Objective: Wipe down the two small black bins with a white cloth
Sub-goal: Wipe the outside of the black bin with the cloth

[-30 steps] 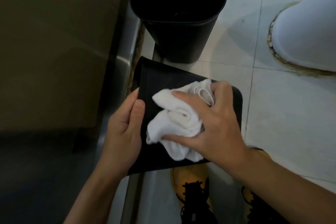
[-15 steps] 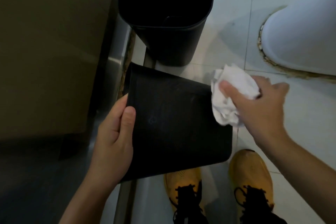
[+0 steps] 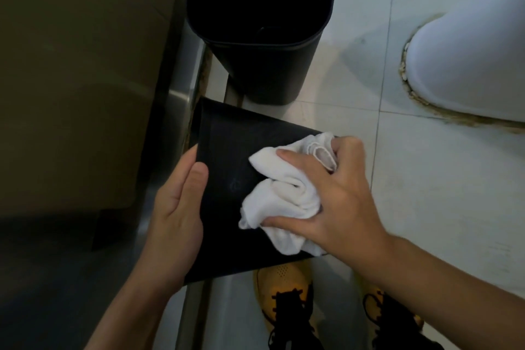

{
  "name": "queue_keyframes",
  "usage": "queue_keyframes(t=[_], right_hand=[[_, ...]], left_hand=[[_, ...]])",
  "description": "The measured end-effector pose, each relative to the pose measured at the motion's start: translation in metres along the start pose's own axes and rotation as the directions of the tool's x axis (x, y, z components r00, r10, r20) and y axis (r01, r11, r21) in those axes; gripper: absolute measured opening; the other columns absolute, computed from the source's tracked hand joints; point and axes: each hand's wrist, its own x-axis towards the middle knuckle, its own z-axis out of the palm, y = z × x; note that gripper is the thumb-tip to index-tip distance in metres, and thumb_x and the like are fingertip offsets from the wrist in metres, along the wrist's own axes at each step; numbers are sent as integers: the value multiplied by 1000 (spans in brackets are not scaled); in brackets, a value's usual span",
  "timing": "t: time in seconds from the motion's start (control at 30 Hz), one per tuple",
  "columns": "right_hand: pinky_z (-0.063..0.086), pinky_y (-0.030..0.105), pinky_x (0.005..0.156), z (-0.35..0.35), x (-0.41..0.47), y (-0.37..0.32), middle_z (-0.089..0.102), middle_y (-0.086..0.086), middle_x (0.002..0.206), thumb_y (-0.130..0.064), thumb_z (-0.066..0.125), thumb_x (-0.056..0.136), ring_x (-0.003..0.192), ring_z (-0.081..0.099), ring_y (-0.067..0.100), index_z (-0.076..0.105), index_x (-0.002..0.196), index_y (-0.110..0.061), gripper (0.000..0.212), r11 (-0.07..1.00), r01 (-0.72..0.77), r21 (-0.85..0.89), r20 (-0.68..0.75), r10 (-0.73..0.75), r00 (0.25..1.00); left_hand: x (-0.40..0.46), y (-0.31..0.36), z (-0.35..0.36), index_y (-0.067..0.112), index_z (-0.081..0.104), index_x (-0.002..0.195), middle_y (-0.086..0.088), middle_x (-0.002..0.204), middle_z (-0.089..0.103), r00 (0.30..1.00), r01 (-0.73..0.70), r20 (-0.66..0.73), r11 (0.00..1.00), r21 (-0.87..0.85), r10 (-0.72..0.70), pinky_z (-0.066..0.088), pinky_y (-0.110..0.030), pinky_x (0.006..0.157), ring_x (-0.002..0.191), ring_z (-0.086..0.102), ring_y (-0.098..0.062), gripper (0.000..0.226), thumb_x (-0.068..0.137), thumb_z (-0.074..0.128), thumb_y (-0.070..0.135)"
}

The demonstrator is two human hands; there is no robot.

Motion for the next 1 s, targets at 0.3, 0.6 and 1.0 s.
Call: queue_keyframes(t=[0.3,0.6,1.0], right_hand=[[47,46,85,22,42,-30,44,13,102,-58,81,73,97,47,31,71,120,-11,67,990,118,78,-79,-111,991],[49,41,87,-13,16,20,35,6,110,-73,76,64,106,41,23,65,122,-21,79,974,-225,14,-18,225,974],[41,28,84,18,60,-29,39,4,109,-72,75,66,104,43,21,62,113,-22,70,935,-343,94,-66,350,934]], left_hand=[[-3,-4,-3,31,58,126,18,113,70,998,25,-52,999,25,-24,53,-12,79,103,65,1,33,103,36,23],[-4,-8,0,32,58,125,16,118,67,997,-40,-58,996,77,45,50,-15,85,111,61,-2,35,102,33,25],[-3,-8,-3,25,58,128,6,118,67,999,-34,-15,997,75,35,53,-25,85,110,63,-11,35,106,32,25]])
